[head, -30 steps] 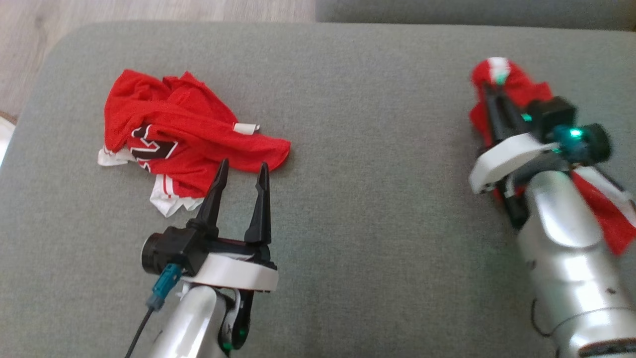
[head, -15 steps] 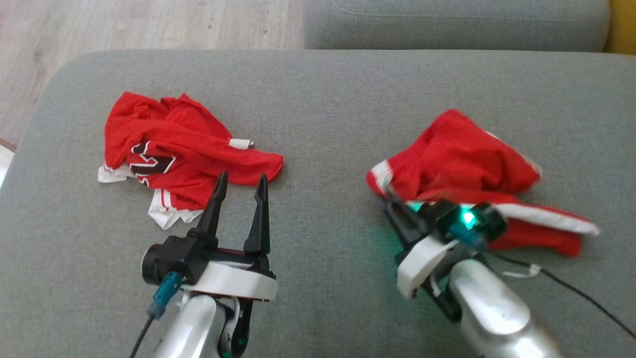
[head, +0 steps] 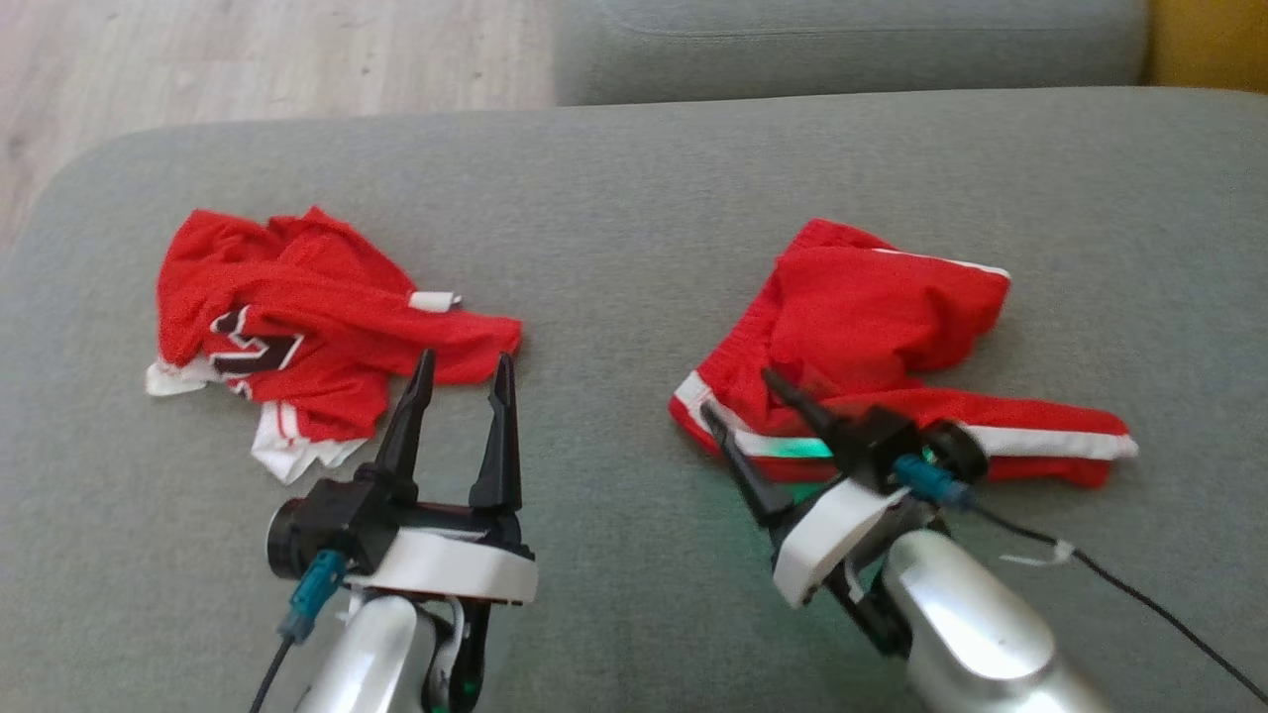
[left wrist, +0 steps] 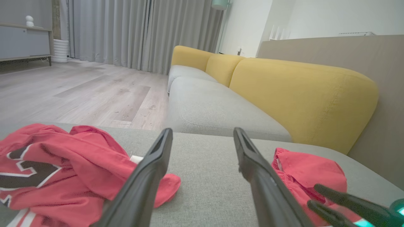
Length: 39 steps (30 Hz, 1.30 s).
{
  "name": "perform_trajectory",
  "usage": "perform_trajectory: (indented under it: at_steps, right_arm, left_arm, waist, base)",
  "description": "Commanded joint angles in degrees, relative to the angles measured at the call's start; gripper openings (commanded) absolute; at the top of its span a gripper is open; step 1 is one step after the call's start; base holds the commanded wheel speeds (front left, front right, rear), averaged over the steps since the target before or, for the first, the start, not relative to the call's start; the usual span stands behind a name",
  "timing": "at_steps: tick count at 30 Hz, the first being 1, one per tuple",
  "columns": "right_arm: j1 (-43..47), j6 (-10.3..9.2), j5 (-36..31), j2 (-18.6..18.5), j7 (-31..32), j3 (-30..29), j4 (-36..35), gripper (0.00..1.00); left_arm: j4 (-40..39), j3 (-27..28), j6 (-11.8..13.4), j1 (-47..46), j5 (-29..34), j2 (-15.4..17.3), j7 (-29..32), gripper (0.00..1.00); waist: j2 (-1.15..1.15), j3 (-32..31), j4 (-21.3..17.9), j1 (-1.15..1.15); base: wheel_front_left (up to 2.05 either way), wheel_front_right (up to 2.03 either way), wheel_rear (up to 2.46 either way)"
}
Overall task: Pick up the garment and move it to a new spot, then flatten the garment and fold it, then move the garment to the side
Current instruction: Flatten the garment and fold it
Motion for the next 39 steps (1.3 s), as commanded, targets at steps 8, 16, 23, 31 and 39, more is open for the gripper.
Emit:
perform_trajectory:
  at_steps: [8,16,23,31,39]
  right_arm:
    - [5.95,-0.04,0.16,-4.28,-1.61,-8.94,-12.16,1.0]
    - [14.67,-0.04,-3.06,-3.34,-1.91,-30.37,-21.24,1.0]
    - [15.96,-0.04,-4.69,-0.02,-1.99,-35.33,-22.83,1.0]
    - [15.0,-0.04,-4.94,0.79,-2.03,-35.47,-23.34,1.0]
    - [13.96,-0.04,-4.24,0.99,-2.04,-35.08,-23.71,1.0]
  left_arm:
    - [-2.77,3.52,-0.29,-1.21,1.15,0.14,-0.37,1.0]
    - [-2.74,4.06,-0.98,-1.03,1.6,0.14,-0.37,1.0]
    - [1.27,2.8,-2.92,-2.41,3.51,0.14,-0.37,1.0]
    - [10.8,-2.01,-6.06,-8.07,6.41,1.34,2.37,1.0]
    - [20.28,-7.62,-7.89,-16.42,6.73,2.58,9.4,1.0]
  waist:
    - [0.0,-1.0,-4.84,0.0]
    - [0.0,-1.13,-7.89,0.0]
    - [0.0,0.61,-9.53,0.0]
    - [0.0,3.08,-10.52,0.0]
    - [0.0,5.68,-12.1,0.0]
  base:
    - [0.0,0.0,0.0]
    - [0.0,0.0,0.0]
    - [0.0,0.0,0.0]
    - [0.0,0.0,0.0]
    - [0.0,0.0,0.0]
